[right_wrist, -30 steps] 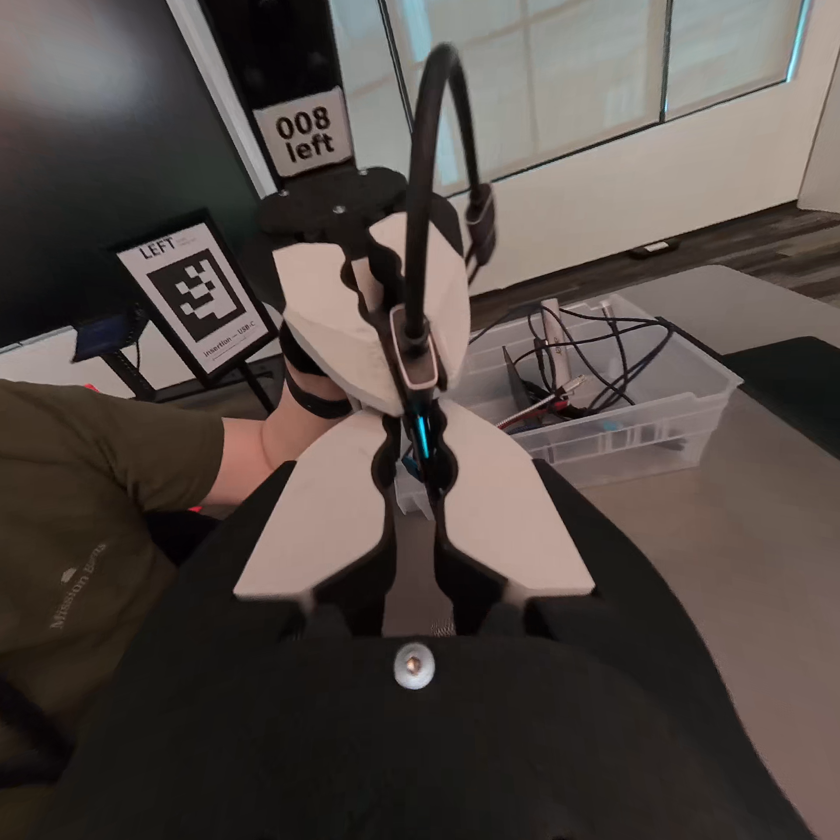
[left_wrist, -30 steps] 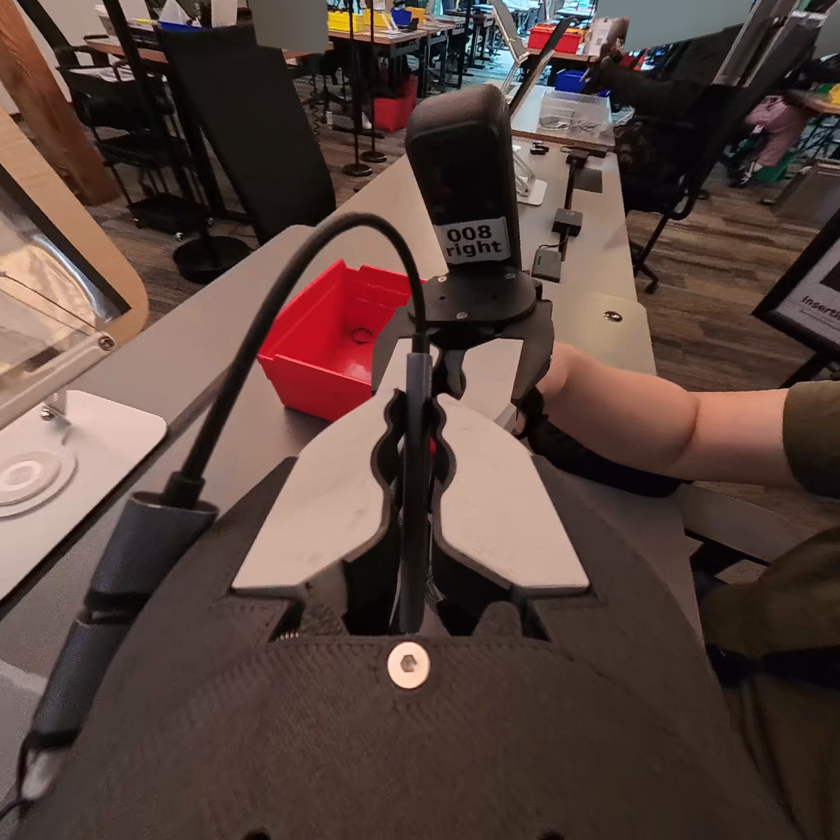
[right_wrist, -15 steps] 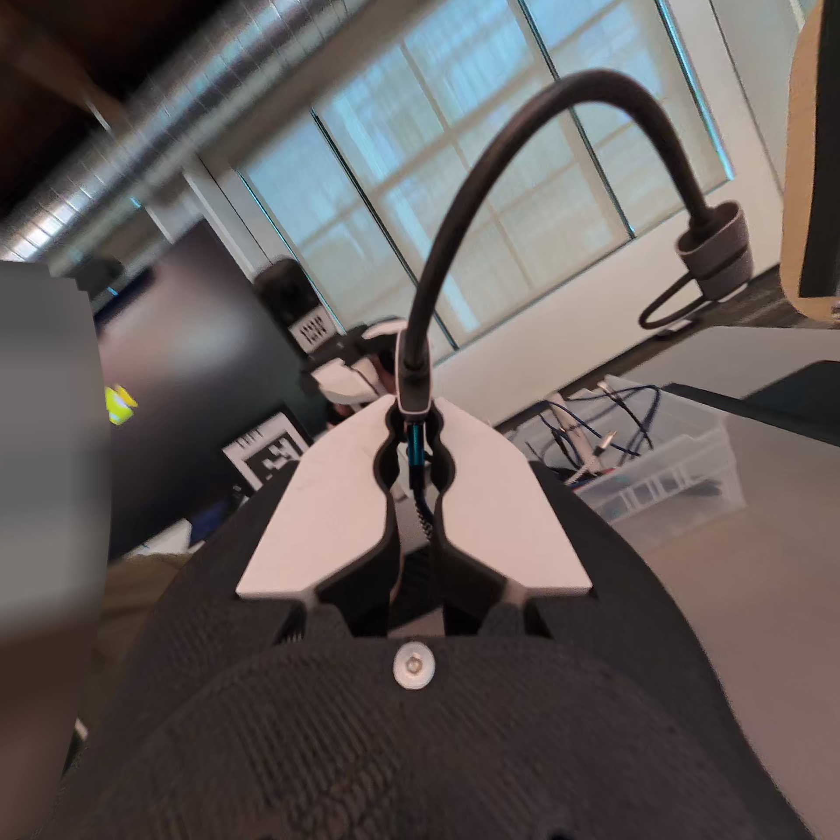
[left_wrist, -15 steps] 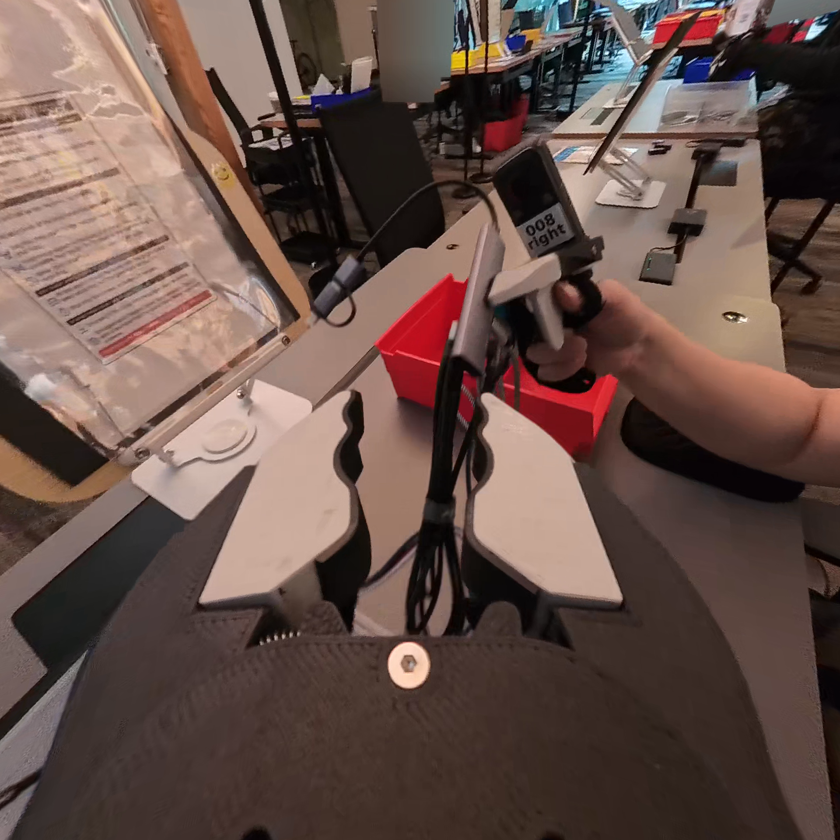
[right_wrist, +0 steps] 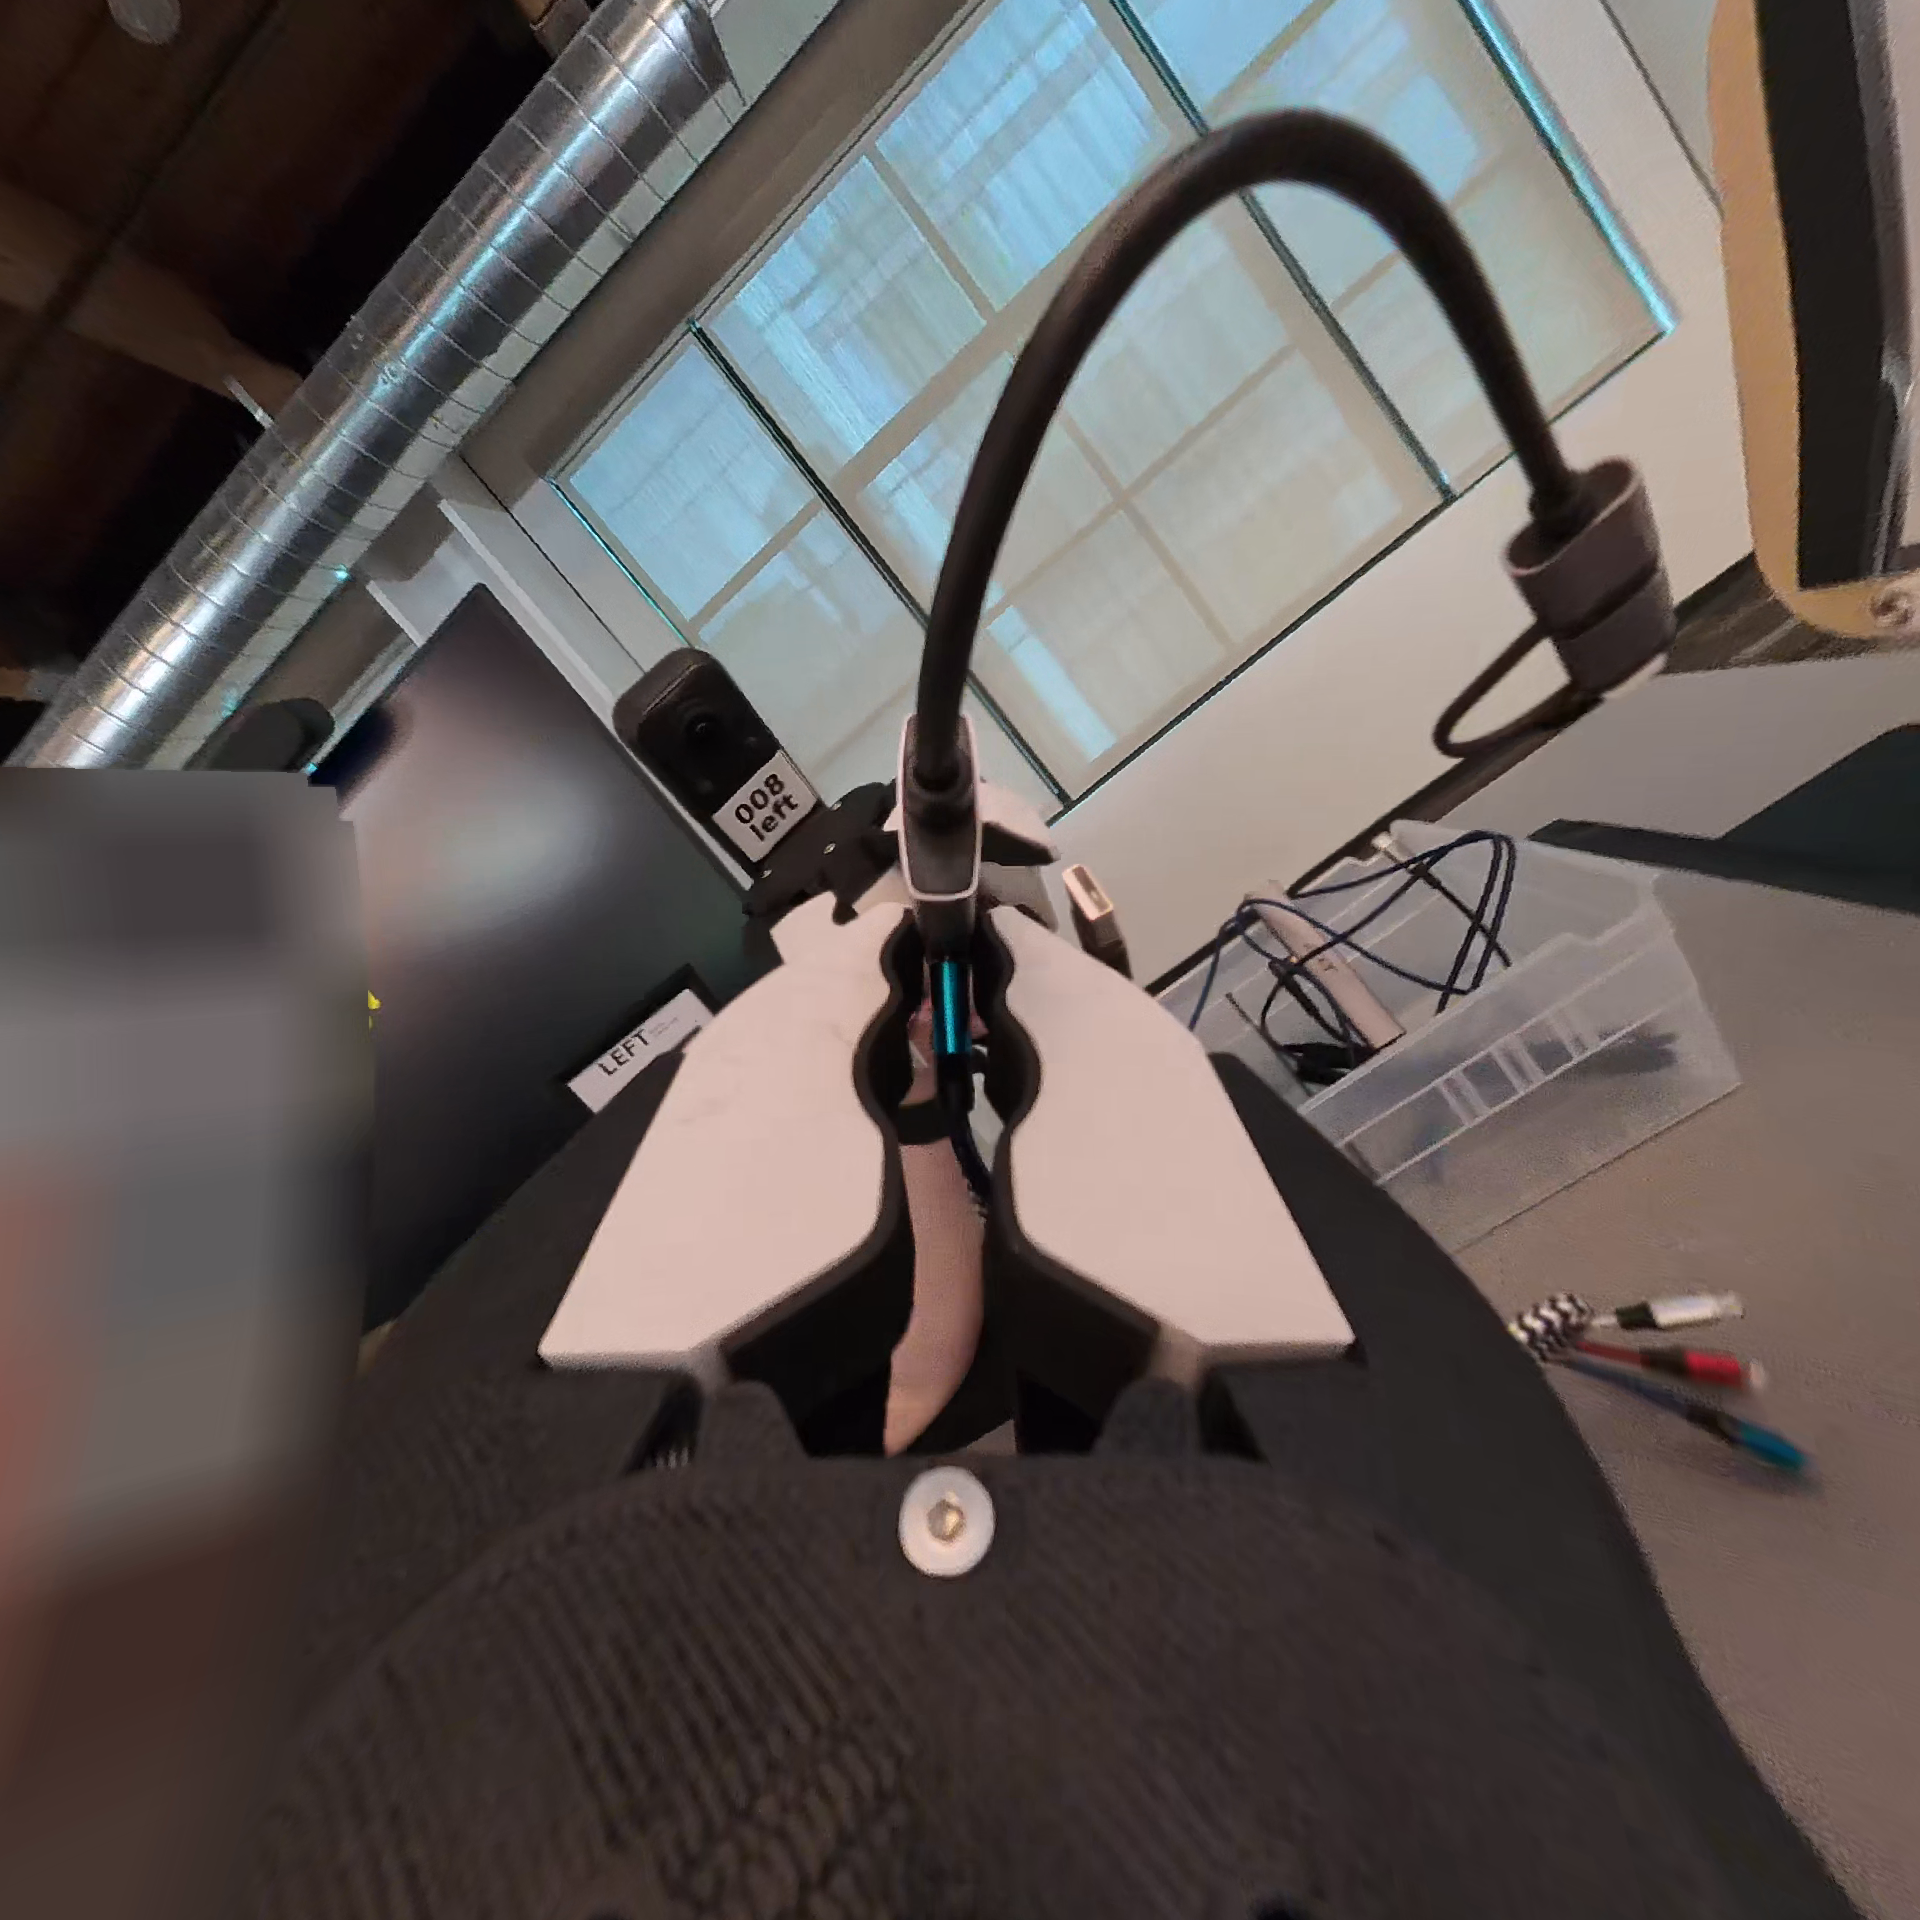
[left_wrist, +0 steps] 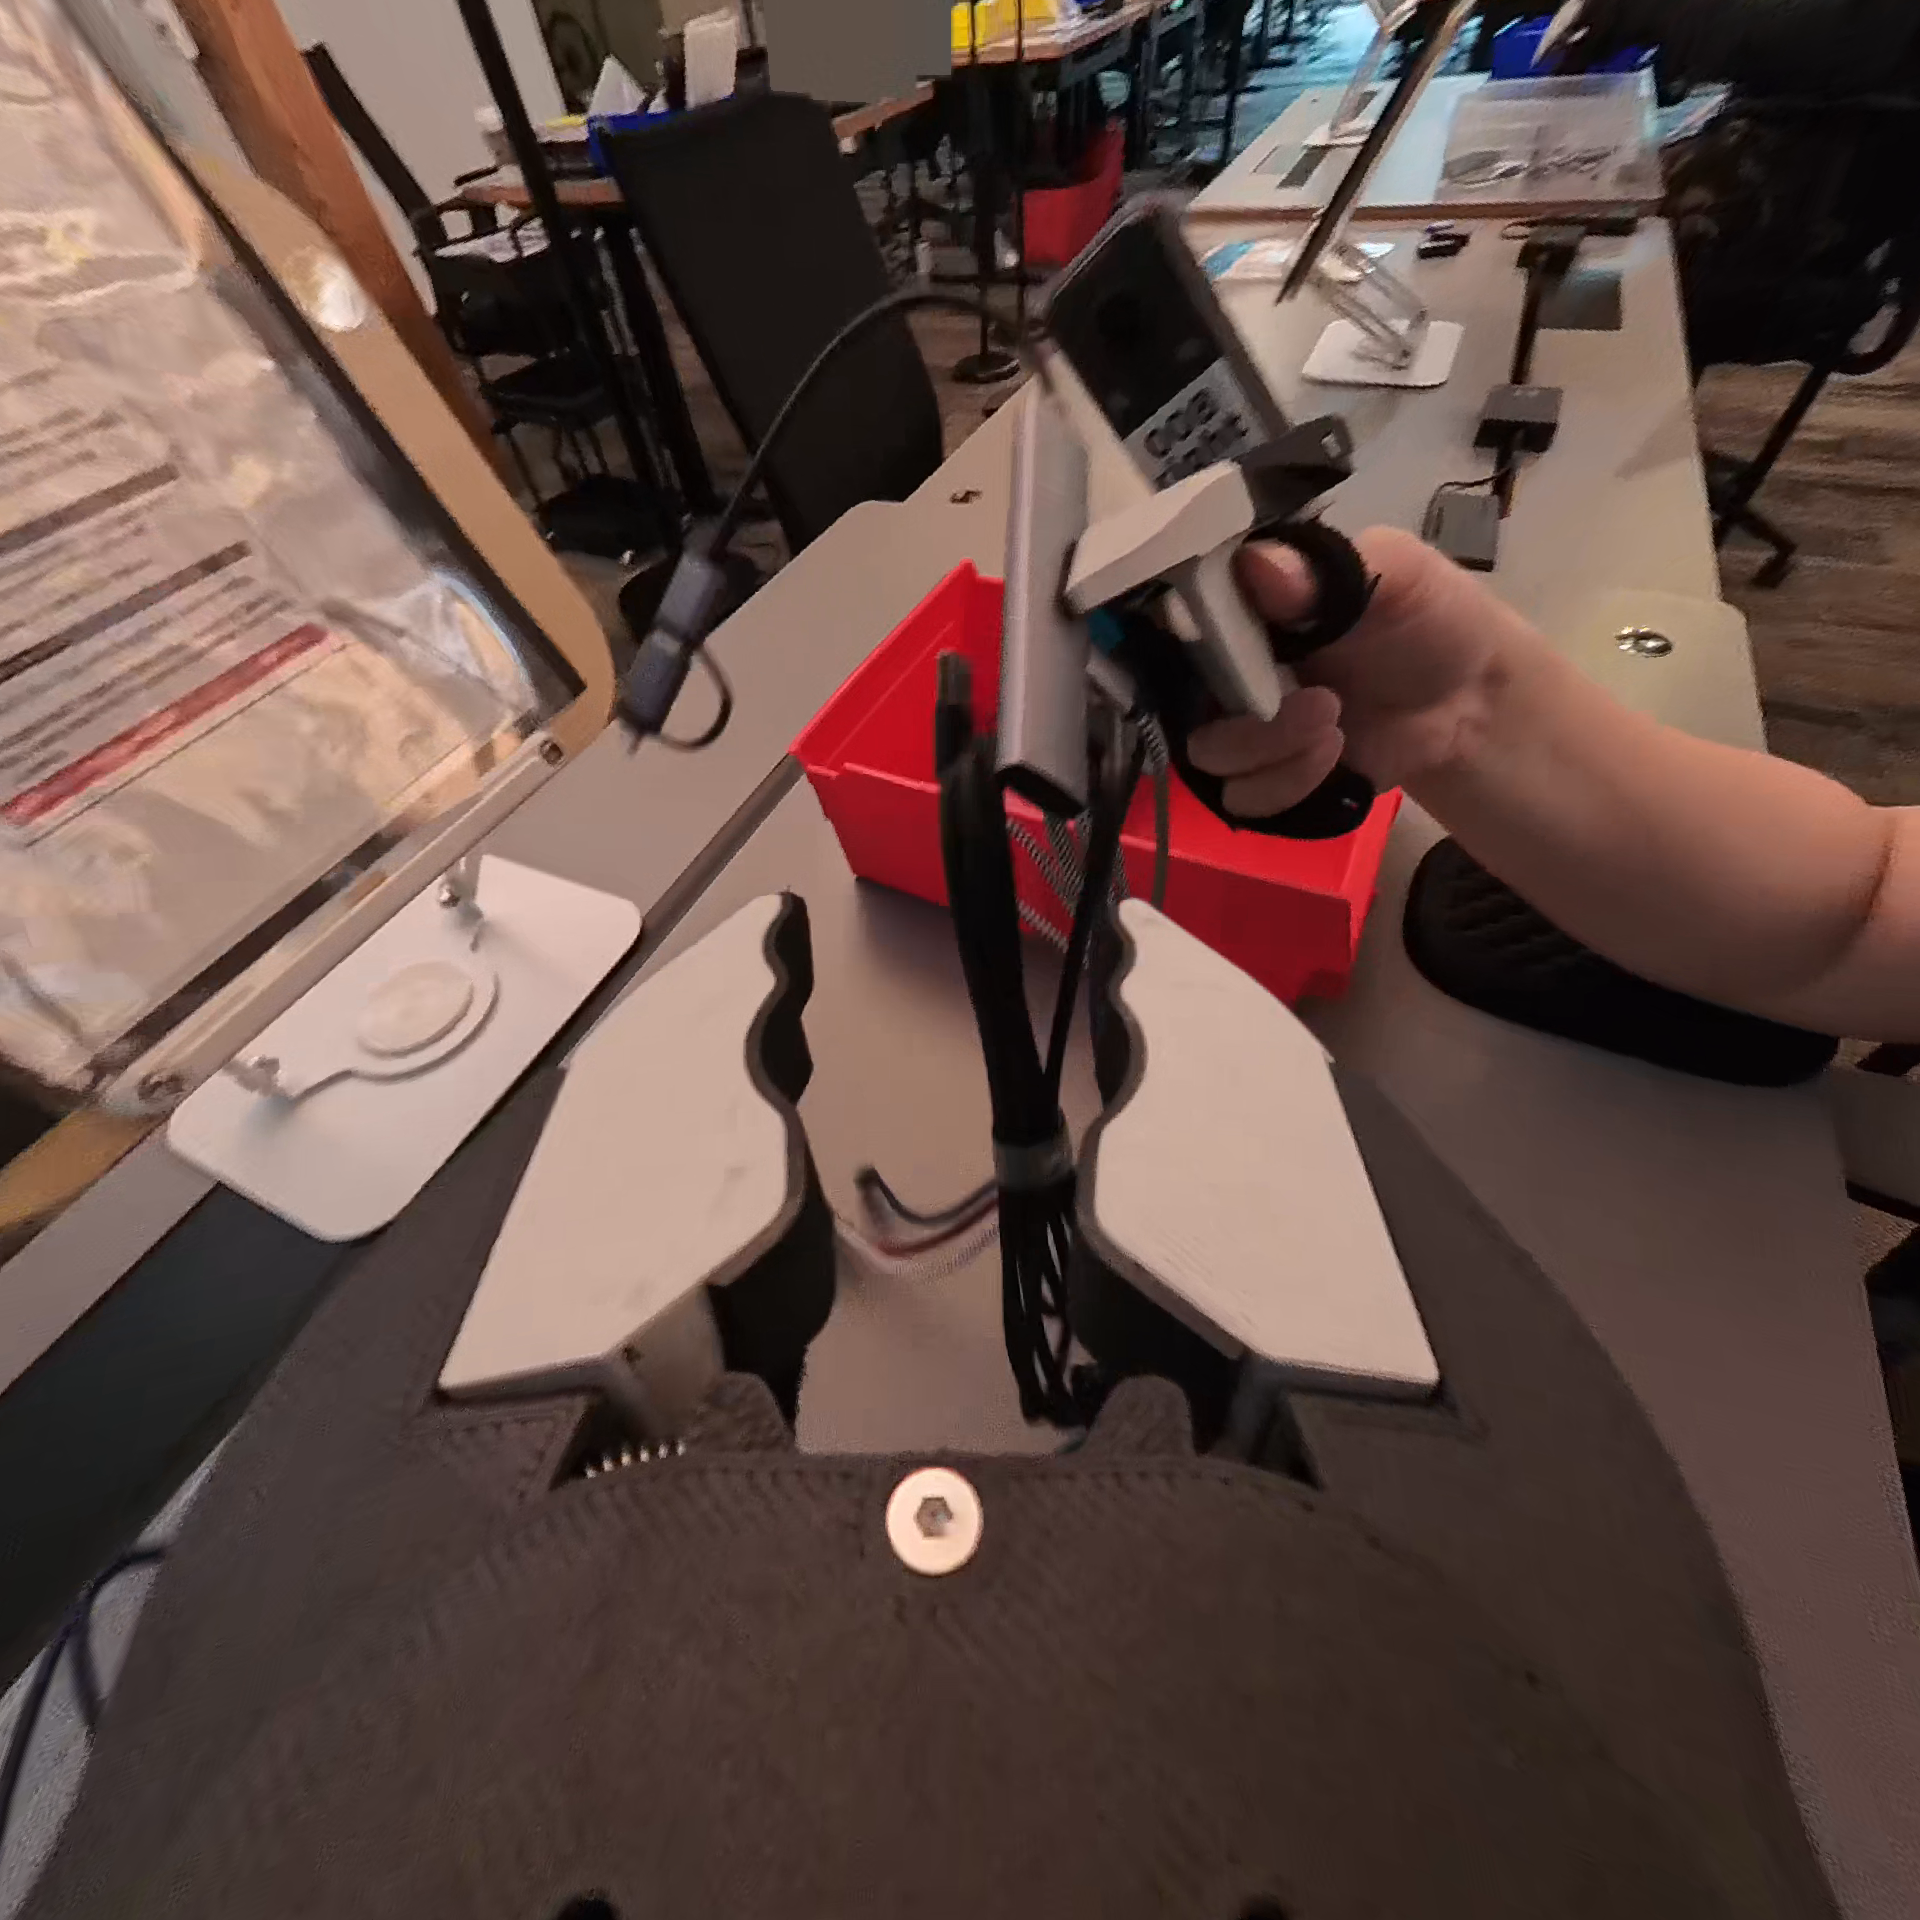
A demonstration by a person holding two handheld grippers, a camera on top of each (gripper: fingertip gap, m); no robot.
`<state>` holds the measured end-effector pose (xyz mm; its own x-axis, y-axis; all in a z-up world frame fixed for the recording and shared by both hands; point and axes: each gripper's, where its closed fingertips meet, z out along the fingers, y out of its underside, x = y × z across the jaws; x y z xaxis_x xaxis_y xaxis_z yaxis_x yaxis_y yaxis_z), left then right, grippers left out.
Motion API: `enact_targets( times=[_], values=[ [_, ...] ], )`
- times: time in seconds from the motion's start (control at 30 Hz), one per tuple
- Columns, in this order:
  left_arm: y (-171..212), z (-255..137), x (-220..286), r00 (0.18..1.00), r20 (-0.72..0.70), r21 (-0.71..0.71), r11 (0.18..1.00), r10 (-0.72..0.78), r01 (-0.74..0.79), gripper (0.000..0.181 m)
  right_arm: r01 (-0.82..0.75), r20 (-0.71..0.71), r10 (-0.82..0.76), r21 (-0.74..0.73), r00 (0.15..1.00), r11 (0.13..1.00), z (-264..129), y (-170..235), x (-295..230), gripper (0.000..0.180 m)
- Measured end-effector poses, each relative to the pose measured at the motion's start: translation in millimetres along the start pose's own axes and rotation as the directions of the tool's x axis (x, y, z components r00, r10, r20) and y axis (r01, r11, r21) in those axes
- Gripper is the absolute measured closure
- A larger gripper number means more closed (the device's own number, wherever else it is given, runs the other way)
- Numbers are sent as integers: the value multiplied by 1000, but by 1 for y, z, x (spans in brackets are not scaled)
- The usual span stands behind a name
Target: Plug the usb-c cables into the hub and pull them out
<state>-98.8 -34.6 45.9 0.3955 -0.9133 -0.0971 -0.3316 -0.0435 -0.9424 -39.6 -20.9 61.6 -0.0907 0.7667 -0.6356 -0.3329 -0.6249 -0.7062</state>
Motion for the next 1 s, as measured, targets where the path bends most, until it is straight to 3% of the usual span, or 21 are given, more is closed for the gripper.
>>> enact_targets(
  times=[0.13,0.23,0.33,0.53,0.7,1.0],
  values=[
    [-7,7,0,978,90,49,980,187,-192,127,-124,22,124,9,992,992,3,7,11,171],
    [-1,11,-2,887,222,-39,913,405,-407,128,-199,46,198,8,979,980,6,12,17,171],
    [2,15,-1,811,273,-69,851,518,-521,143,-252,65,251,16,966,968,7,14,22,171],
    [11,21,-3,845,230,-74,874,483,-480,140,-288,68,286,13,956,958,6,17,29,171],
    [12,24,6,868,168,-29,883,467,-469,158,-321,88,319,7,944,947,8,20,30,171],
    [14,21,10,925,87,-12,929,370,-370,158,-291,83,293,-28,953,956,9,24,29,171]
  ],
)
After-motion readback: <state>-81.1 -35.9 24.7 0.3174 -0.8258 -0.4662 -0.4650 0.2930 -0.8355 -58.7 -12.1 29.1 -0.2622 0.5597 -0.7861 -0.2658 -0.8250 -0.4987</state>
